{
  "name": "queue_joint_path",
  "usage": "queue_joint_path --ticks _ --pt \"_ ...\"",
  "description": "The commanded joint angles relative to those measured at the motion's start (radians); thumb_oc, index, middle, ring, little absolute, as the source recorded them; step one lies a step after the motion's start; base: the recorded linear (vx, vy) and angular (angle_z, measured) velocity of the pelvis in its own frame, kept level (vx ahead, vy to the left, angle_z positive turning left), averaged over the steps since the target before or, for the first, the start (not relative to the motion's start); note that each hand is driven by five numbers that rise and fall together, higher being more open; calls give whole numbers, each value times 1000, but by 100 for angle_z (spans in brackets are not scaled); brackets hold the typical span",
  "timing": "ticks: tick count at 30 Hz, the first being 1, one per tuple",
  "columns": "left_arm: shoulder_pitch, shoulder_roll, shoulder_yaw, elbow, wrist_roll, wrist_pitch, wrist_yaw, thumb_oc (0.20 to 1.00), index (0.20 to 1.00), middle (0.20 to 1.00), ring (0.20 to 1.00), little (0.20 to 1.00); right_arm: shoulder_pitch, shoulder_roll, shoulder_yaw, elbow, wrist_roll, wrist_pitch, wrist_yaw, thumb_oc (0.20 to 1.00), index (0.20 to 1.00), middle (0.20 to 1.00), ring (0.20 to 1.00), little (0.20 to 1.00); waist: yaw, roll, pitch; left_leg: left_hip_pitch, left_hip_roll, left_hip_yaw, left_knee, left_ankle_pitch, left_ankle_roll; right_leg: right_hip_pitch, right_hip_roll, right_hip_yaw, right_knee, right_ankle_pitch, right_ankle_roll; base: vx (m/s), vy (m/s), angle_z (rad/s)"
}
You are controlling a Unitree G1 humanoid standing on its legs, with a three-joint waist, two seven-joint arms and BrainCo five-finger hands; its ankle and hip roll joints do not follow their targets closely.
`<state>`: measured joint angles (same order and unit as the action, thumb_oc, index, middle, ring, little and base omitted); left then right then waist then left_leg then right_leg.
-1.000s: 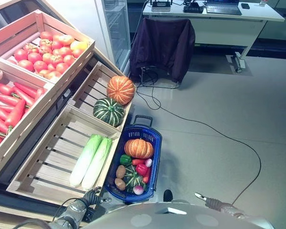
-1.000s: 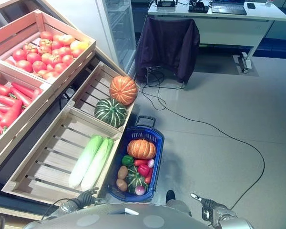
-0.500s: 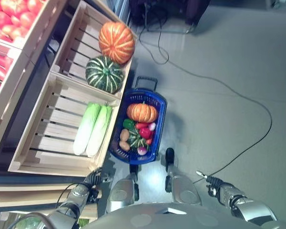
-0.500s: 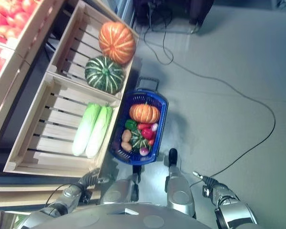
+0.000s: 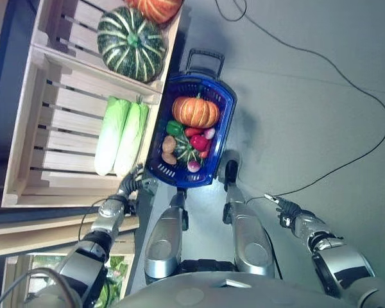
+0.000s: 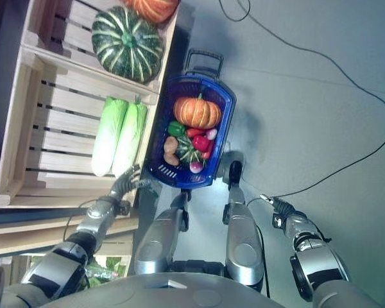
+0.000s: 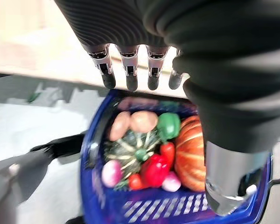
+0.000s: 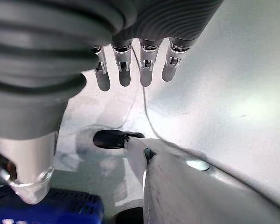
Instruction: Pick up fruits and vegetables into the basket
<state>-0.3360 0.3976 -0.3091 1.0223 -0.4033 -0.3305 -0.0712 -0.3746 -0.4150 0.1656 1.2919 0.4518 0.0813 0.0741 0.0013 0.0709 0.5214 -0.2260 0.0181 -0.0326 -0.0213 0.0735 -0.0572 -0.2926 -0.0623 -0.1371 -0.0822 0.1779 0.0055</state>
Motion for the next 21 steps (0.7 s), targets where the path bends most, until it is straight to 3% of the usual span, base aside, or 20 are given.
queue_joint_path --ticks 1,5,10,15,21 --pt "-13 52 10 -36 -70 -52 8 1000 1000 1000 1000 1000 4 -43 29 24 42 -2 -1 1000 1000 1000 1000 1000 3 -11 -1 -170 -64 -2 114 -23 27 -92 -9 51 212 -152 52 -80 -14 8" --pt "-52 71 0 -132 -105 -96 95 1000 1000 1000 1000 1000 1 -45 25 9 58 -9 -10 1000 1000 1000 1000 1000 1 -13 -1 -254 -77 2 193 -36 36 -180 -15 56 282 -158 56 -52 -7 5" --pt "-106 96 29 -222 -36 -143 331 1000 1000 1000 1000 1000 -6 -36 31 -3 71 -9 -22 1000 1000 1000 1000 1000 3 -15 -1 -342 -85 -6 257 -43 40 -266 -10 69 347 -168 54 -29 -3 2" --pt "-161 119 79 -244 113 -109 564 1000 1000 1000 1000 1000 -17 -24 44 -1 83 -10 -31 1000 1000 1000 1000 1000 6 -20 -1 -404 -85 -10 321 -59 43 -329 5 78 415 -194 42 -6 -17 3" --pt "-205 149 121 -201 271 -58 745 1000 1000 1000 1000 1000 -16 -20 56 -5 90 -14 -26 1000 1000 1000 1000 1000 -4 -34 -1 -439 -81 -14 382 -79 41 -365 17 94 464 -214 31 21 -15 8"
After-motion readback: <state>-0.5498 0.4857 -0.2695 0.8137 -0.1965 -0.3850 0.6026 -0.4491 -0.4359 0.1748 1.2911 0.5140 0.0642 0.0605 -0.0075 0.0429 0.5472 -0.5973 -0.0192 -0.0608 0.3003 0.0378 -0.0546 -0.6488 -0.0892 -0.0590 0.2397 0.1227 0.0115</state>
